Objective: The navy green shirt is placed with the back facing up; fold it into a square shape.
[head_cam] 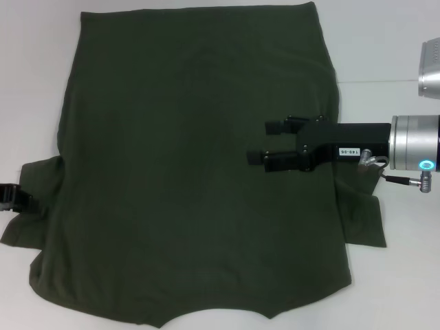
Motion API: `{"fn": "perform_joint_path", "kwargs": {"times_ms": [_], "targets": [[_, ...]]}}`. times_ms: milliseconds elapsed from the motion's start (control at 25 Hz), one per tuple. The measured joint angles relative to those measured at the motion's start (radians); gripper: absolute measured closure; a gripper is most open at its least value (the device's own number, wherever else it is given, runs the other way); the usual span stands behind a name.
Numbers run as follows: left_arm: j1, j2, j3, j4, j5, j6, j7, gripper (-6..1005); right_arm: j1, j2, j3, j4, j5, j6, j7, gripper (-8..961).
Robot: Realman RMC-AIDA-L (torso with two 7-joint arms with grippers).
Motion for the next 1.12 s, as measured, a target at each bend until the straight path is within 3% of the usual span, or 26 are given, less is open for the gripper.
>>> {"fn": "perform_joint_path", "kwargs": {"times_ms": [120,320,1120], "targets": [[0.000,0.000,0.000,0.000,0.000,-0.005,0.000,703,0.000,0.000,0.000,0.000,0.000,0.000,0.000,12],[0.001,-0.002,0.012,0.000,0.001,-0.006,0.000,834,0.000,0.000,0.000,0.000,0.000,0.000,0.000,12],[-0.011,-0.001,0.057,-0.010,0.004,-0.008,0.013,977,-0.001,0.007,0.002,-0.006,0.000,0.000,-0.002,12]]}}
